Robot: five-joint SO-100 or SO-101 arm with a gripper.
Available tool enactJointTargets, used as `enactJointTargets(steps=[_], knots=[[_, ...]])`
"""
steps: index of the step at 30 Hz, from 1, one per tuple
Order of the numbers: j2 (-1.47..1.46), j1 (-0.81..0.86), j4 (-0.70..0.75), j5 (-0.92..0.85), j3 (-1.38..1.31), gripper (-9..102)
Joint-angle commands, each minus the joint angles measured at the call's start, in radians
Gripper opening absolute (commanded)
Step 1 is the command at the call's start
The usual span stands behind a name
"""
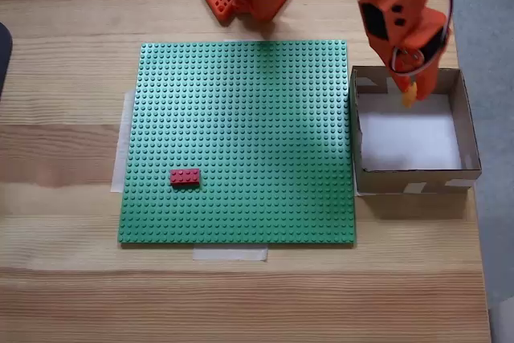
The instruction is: Pick the yellow lego block and put it in the box.
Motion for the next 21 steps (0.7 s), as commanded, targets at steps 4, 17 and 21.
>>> enactJointTargets(steps=[4,17,21], knots=[[-0.092,0.006,-0.031,-0.008,-0.129,-1],[-0.348,-0.005,-0.058,-0.028,-0.272,-1],[-0.399,-0.006,-0.055,-0.020,-0.308,-1]])
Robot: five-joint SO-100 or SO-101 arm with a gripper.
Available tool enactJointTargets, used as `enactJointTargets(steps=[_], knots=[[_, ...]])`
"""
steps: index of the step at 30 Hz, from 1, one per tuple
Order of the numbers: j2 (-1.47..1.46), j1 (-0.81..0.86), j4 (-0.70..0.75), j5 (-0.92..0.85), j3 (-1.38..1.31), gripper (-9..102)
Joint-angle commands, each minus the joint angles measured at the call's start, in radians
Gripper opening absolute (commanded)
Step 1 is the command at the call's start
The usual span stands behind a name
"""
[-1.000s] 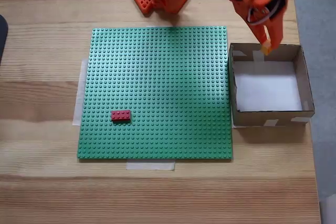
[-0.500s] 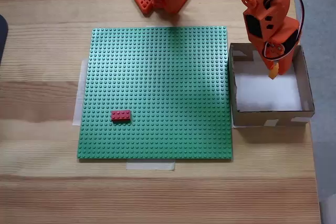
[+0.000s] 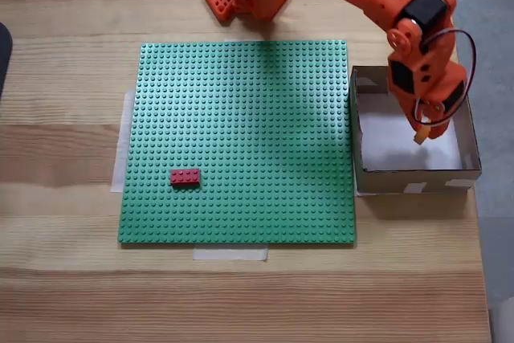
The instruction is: Pick the yellow lego block and put it in the box.
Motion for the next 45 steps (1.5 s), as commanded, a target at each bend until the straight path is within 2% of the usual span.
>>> enactJointTargets(steps=[1,37,45], knots=[[-0.011,-0.003,-0.003,0.009,-0.057,-1],[-0.043,-0.011,0.048,-0.063,-0.043,7],[-0.040,-0.003,0.092,-0.081,-0.051,16]])
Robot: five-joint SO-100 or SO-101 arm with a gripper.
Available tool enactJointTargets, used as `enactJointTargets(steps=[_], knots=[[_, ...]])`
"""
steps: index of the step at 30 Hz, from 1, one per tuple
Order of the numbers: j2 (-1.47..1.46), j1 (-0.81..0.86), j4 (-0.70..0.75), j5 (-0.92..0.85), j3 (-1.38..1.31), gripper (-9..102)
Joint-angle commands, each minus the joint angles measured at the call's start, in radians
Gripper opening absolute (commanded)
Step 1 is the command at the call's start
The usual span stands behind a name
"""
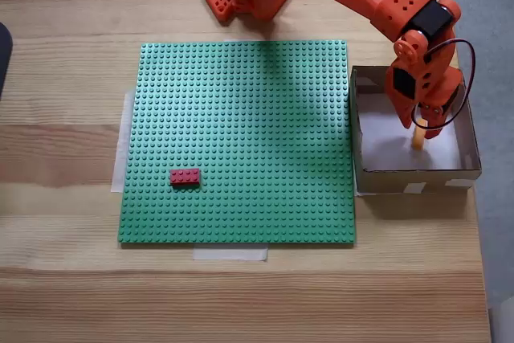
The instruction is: Pick the yellow lego block and put it in the box.
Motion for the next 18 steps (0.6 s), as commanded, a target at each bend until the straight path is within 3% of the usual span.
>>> enactJointTargets(steps=[1,15,18], knots=[[0.017,0.011,0.005,0.006,-0.034,17],[0.115,0.020,-0.025,0.043,-0.035,14],[0.195,0.029,-0.087,0.023,0.043,11]])
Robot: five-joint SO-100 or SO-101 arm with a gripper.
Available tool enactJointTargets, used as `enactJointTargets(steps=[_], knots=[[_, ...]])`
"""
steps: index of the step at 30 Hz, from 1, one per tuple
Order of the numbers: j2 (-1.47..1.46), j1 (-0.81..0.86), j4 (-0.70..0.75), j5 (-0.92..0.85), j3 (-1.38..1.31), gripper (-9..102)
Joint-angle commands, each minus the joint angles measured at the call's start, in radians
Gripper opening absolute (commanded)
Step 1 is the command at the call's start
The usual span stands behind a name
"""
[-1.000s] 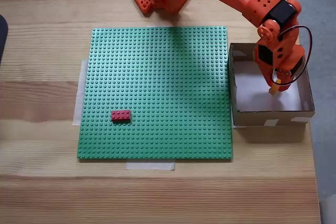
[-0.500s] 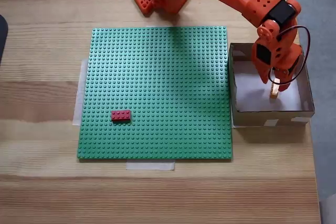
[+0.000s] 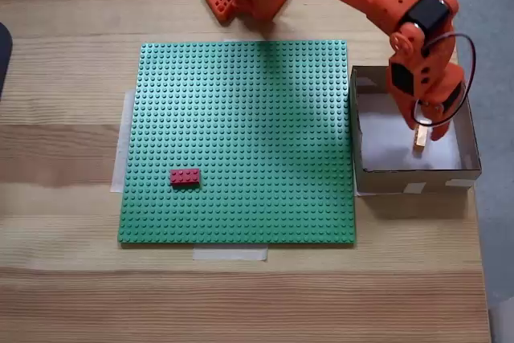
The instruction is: Pick the yellow lego block and put it in the box.
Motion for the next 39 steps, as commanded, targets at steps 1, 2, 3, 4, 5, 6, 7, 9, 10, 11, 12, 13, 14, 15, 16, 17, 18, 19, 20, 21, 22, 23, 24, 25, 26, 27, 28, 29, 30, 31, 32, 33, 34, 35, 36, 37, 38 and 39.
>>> enactJointTargets(steps=[1,2,3,4,5,6,7,9,10,11,12,13,14,15,16,17,18,19,20,21,22,23,24,25,26,27,28,29,30,31,32,33,34,35,36,37,38,39], knots=[[0.153,0.018,-0.067,-0.020,0.069,10],[0.186,0.023,-0.091,-0.029,0.104,9],[0.218,0.028,-0.110,-0.035,0.140,8],[0.250,0.032,-0.129,-0.041,0.173,8],[0.279,0.037,-0.143,-0.048,0.204,8],[0.305,0.043,-0.152,-0.049,0.232,7],[0.331,0.048,-0.161,-0.054,0.258,7],[0.379,0.061,-0.179,-0.064,0.305,6],[0.403,0.069,-0.186,-0.066,0.325,5],[0.426,0.078,-0.190,-0.066,0.344,5],[0.446,0.084,-0.193,-0.069,0.359,3],[0.469,0.092,-0.196,-0.072,0.376,3],[0.492,0.100,-0.199,-0.072,0.394,3],[0.515,0.107,-0.204,-0.074,0.414,2],[0.538,0.117,-0.212,-0.080,0.436,0],[0.568,0.126,-0.229,-0.084,0.462,-1],[0.597,0.138,-0.247,-0.084,0.492,-1],[0.629,0.150,-0.272,-0.092,0.528,-1],[0.661,0.163,-0.302,-0.104,0.565,-1],[0.696,0.175,-0.336,-0.109,0.604,-1],[0.729,0.189,-0.362,-0.112,0.640,-1],[0.759,0.204,-0.387,-0.115,0.672,-1],[0.787,0.218,-0.407,-0.115,0.701,-1],[0.815,0.229,-0.420,-0.117,0.729,-1],[0.842,0.242,-0.437,-0.120,0.758,-1],[0.871,0.253,-0.457,-0.123,0.790,-1],[0.900,0.265,-0.474,-0.124,0.822,-1],[0.930,0.276,-0.492,-0.127,0.853,-1],[0.959,0.290,-0.512,-0.130,0.884,-1],[0.989,0.302,-0.532,-0.132,0.913,-1],[1.020,0.314,-0.554,-0.133,0.943,-1],[1.051,0.328,-0.574,-0.133,0.973,-1],[1.078,0.342,-0.594,-0.135,0.999,-1],[1.103,0.356,-0.609,-0.135,1.019,-1],[1.124,0.371,-0.621,-0.130,1.035,-1],[1.146,0.388,-0.640,-0.129,1.052,-1],[1.170,0.403,-0.661,-0.124,1.071,-1],[1.192,0.420,-0.680,-0.120,1.086,-1]])
